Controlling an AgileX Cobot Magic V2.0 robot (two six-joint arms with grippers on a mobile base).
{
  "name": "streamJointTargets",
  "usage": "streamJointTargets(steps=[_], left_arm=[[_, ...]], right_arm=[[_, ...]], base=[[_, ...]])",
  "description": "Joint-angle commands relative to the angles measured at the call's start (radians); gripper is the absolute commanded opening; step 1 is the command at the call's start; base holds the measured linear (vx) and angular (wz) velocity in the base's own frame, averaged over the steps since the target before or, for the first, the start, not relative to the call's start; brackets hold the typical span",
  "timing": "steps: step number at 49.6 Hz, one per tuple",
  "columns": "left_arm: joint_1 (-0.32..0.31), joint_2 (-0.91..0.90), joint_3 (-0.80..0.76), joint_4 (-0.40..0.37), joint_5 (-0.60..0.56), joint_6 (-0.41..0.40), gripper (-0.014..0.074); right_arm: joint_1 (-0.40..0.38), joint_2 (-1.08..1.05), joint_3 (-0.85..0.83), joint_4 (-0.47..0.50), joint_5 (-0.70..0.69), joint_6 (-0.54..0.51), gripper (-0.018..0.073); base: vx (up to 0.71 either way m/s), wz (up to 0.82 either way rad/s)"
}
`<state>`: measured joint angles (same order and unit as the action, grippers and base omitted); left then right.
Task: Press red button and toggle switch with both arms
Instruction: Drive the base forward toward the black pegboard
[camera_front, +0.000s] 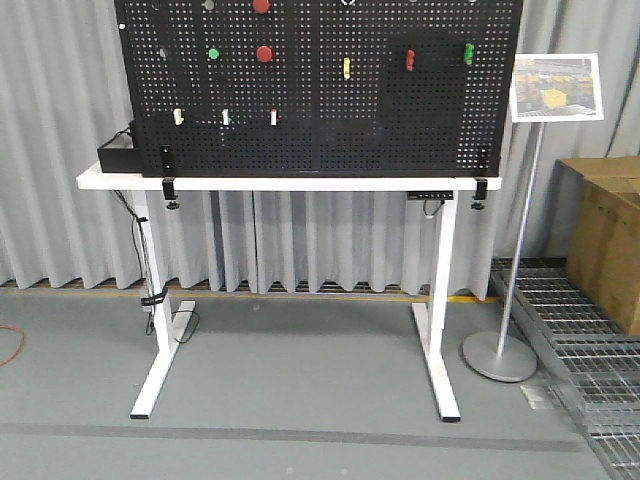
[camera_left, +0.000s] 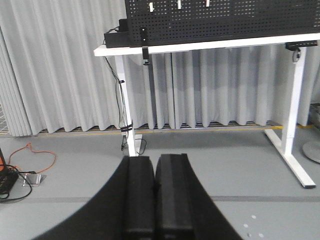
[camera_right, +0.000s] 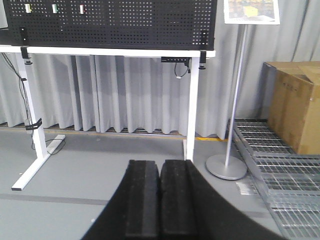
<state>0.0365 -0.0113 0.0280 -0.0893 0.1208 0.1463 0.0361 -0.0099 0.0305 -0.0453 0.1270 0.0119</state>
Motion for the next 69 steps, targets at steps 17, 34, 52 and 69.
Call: streamJointTargets(steps=[17, 34, 52, 69], left_arm=[[0.000, -0.016, 0.034, -0.011, -0.080, -0.008, 0.0001], [0.000, -0.016, 0.034, -0.011, -0.080, -0.008, 0.0001], [0.000, -0.016, 0.034, -0.011, -0.080, -0.008, 0.0001], [0.000, -0.016, 0.034, -0.011, -0.080, -0.008, 0.0001]], right_arm=[[-0.007, -0.012, 0.010, -0.006, -0.086, -0.001, -0.0003], [-0.007, -0.012, 0.010, -0.006, -0.086, -0.001, -0.0003], [-0.007, -0.012, 0.010, -0.006, -0.086, -0.001, -0.0003], [-0.007, -0.012, 0.010, -0.006, -0.086, -0.001, -0.0003]], base=[[0.31, 0.05], [0.40, -0.01], [0.41, -0.04], [0.40, -0.04]])
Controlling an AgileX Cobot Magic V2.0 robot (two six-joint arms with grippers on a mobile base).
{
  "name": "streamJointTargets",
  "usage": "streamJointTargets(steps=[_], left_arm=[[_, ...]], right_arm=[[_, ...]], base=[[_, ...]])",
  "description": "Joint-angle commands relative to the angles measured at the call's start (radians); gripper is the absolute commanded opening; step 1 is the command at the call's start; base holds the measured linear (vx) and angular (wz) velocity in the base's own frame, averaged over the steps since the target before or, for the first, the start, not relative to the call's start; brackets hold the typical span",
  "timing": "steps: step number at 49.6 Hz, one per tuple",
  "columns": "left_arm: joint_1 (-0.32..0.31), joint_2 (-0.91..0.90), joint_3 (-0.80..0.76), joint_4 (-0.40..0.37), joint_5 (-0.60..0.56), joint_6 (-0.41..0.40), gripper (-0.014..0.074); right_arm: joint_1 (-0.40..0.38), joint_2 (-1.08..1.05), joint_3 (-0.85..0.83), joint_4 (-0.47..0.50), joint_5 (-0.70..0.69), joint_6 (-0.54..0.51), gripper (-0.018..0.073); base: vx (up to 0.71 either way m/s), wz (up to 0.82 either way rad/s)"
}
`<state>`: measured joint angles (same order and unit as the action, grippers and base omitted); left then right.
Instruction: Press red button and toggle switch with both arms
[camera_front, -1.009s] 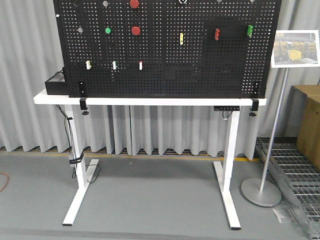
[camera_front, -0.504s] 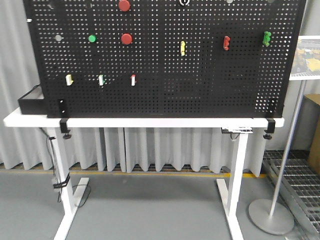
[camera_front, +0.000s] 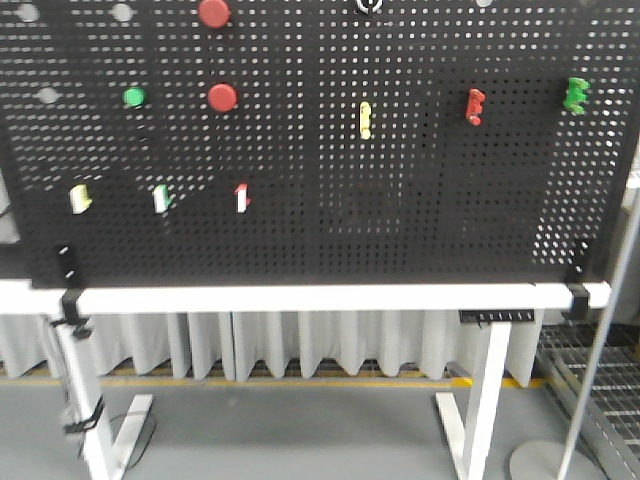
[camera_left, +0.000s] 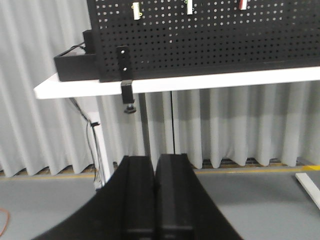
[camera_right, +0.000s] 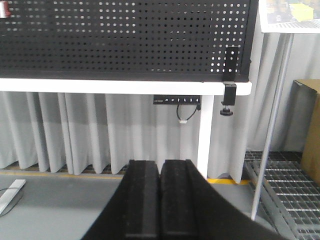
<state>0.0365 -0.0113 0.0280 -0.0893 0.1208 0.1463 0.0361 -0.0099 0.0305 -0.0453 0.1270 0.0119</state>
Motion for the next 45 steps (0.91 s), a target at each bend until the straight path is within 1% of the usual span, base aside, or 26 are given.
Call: streamJointTargets(steps=[1, 24, 45], left_arm=[[0.000, -0.016, 0.034, -0.011, -0.080, -0.008, 0.0001], [0.000, -0.016, 0.034, -0.011, -0.080, -0.008, 0.0001], [0.000, -0.016, 0.034, -0.011, -0.080, -0.007, 0.0001]], right_arm=[[-0.007, -0.012, 0.010, -0.006, -0.086, -0.001, -0.0003], [-0.007, -0.012, 0.010, -0.006, -0.086, -0.001, -0.0003], [-0.007, -0.012, 0.010, -0.006, -0.086, -0.001, -0.0003]], base=[[0.40, -0.06], [0.35, -0.02], [0.21, 0.00]])
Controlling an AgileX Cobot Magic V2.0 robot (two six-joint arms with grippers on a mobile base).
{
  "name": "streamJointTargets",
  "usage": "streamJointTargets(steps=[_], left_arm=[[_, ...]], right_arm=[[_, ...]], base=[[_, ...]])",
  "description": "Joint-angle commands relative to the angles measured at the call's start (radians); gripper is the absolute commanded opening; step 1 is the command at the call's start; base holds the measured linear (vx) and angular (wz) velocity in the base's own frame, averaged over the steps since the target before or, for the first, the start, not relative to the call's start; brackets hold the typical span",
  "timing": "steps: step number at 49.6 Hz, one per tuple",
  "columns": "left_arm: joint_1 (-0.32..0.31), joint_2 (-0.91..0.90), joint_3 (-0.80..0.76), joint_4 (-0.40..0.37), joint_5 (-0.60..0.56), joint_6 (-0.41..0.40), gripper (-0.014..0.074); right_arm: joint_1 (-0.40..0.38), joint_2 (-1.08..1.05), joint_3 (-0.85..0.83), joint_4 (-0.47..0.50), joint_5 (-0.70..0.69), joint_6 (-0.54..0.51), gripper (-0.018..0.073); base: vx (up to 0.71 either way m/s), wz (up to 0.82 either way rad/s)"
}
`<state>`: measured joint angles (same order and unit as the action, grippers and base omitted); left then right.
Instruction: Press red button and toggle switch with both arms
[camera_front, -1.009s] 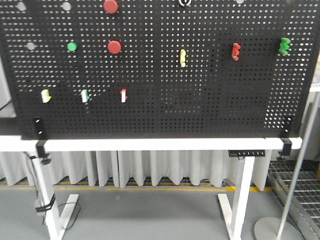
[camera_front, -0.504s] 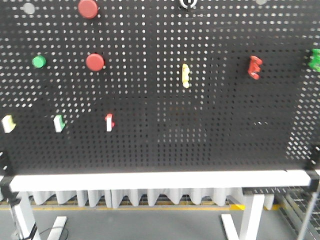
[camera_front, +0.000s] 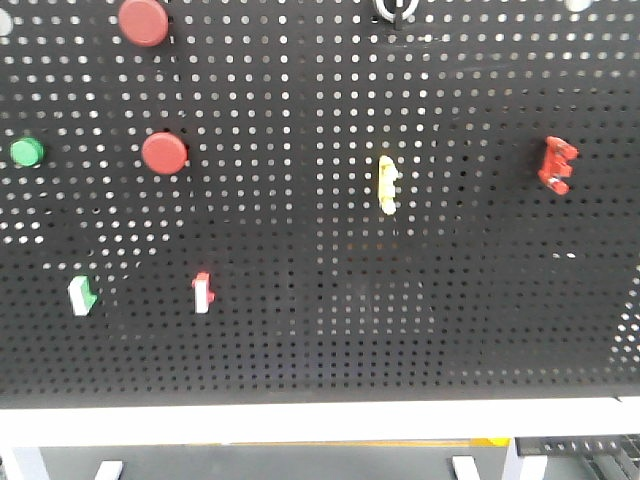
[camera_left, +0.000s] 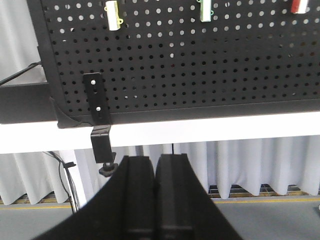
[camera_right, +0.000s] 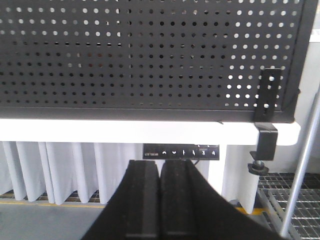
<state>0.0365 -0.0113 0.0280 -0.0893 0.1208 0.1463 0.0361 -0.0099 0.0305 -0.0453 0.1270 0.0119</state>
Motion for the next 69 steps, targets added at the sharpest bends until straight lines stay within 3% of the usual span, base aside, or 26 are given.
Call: streamJointTargets(steps=[1, 49, 69], left_arm=[[0.000, -0.016, 0.034, -0.011, -0.080, -0.007, 0.0001], [0.000, -0.016, 0.034, -0.011, -0.080, -0.007, 0.0001], [0.000, -0.016, 0.032, -0.011, -0.159, -0.007, 0.0001]], right_arm=[[-0.007, -0.012, 0.010, -0.006, -0.086, -0.001, -0.0003], [-0.007, -0.012, 0.010, -0.006, -0.093, -0.001, -0.0003], [-0.008, -0.012, 0.010, 0.001, -0.282, -0.001, -0.0003]], base=[[0.13, 0.00], [0.03, 0.00], [0.00, 0.00]])
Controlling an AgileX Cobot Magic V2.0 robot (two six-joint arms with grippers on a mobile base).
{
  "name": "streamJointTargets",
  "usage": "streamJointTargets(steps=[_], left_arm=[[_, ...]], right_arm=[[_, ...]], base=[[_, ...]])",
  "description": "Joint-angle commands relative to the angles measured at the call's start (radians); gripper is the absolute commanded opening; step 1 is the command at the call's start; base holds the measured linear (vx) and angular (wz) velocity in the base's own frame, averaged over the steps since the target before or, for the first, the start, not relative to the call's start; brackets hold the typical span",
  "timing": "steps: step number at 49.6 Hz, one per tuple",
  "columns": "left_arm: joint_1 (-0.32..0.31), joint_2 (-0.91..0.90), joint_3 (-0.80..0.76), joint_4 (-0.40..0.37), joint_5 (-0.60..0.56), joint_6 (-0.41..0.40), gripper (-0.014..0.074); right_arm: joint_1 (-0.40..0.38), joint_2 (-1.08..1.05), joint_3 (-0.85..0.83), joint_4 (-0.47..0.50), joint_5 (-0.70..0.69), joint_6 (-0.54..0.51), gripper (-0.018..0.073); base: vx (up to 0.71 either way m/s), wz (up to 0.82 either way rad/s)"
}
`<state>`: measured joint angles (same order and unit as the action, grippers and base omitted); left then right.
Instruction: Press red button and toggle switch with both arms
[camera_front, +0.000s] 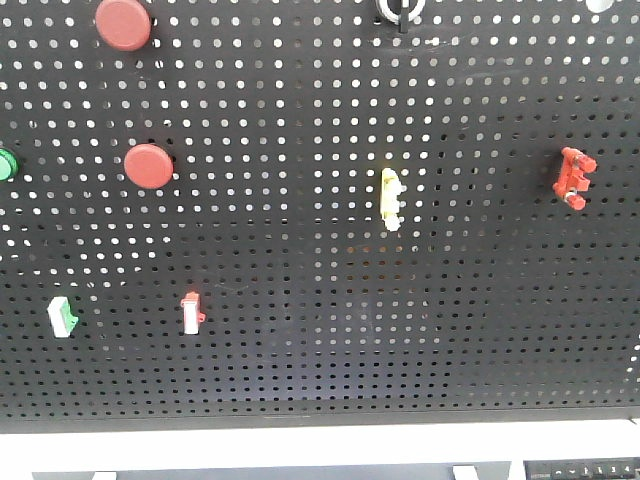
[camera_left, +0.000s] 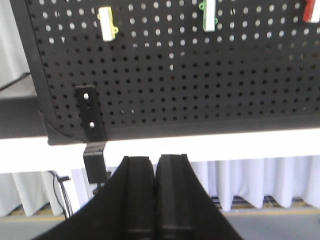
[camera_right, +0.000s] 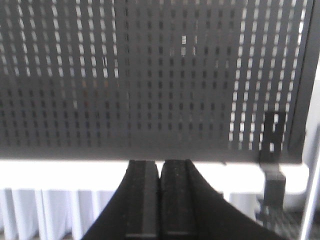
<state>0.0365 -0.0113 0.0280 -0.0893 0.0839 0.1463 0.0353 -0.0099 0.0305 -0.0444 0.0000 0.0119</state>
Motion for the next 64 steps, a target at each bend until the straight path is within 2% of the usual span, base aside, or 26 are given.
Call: streamJointTargets(steps=[1, 5, 9, 15, 22, 30, 37, 42, 50, 57, 64], left_arm=[[0.000, -0.016, 0.032, -0.011, -0.135, -0.007, 0.0001], [0.000, -0.016, 0.025, -0.011, -0.198, -0.014, 0.0001], [0.000, -0.016, -0.011, -0.011, -0.238, -0.059, 0.0001], [0.000, -0.010, -0.147, -0.009, -0.195, -0.091, 0.0001], [0.000, 0.060, -0.377, 0.002, -0.099, -0.065, 0.0001], [0.000, 0.238, -0.642, 0.000, -0.096, 0.033, 0.0001], [0.000, 0.409, -0.852, -0.003, -0.096, 0.047, 0.0001], [0.000, 0.501, -0.927, -0.003, -0.097, 0.047, 0.0001], [-0.003, 0.629, -0.942, -0.011, -0.114, 0.045, 0.0001], [-0.027, 0.715, -0.942, -0.011, -0.141, 0.047, 0.0001], [-0.114, 0.785, -0.957, -0.008, -0.224, 0.047, 0.0001]], right_arm=[[-0.007, -0.012, 0.010, 0.000, -0.167, -0.001, -0.0003], [-0.007, -0.012, -0.001, 0.001, -0.207, 0.013, -0.0003], [-0.006, -0.012, -0.046, 0.001, -0.181, 0.043, -0.0003], [-0.006, -0.003, -0.195, -0.002, -0.084, 0.036, -0.0003], [-0.006, 0.099, -0.411, 0.001, 0.051, 0.029, -0.0003], [-0.006, 0.289, -0.688, 0.001, 0.145, 0.028, -0.0003], [-0.006, 0.465, -0.871, 0.001, 0.111, 0.028, -0.0003], [-0.006, 0.565, -0.947, 0.001, 0.042, 0.028, -0.0003], [-0.006, 0.670, -0.965, 0.001, -0.101, 0.028, -0.0003], [-0.006, 0.730, -0.965, 0.001, -0.132, 0.029, -0.0003], [-0.006, 0.764, -0.965, 0.001, -0.131, 0.029, -0.0003]], base=[[0.00, 0.00], [0.00, 0.00], [0.00, 0.00], [0.00, 0.00], [0.00, 0.00], [0.00, 0.00], [0.00, 0.00], [0.00, 0.00], [0.00, 0.00], [0.00, 0.00], [0.00, 0.00]])
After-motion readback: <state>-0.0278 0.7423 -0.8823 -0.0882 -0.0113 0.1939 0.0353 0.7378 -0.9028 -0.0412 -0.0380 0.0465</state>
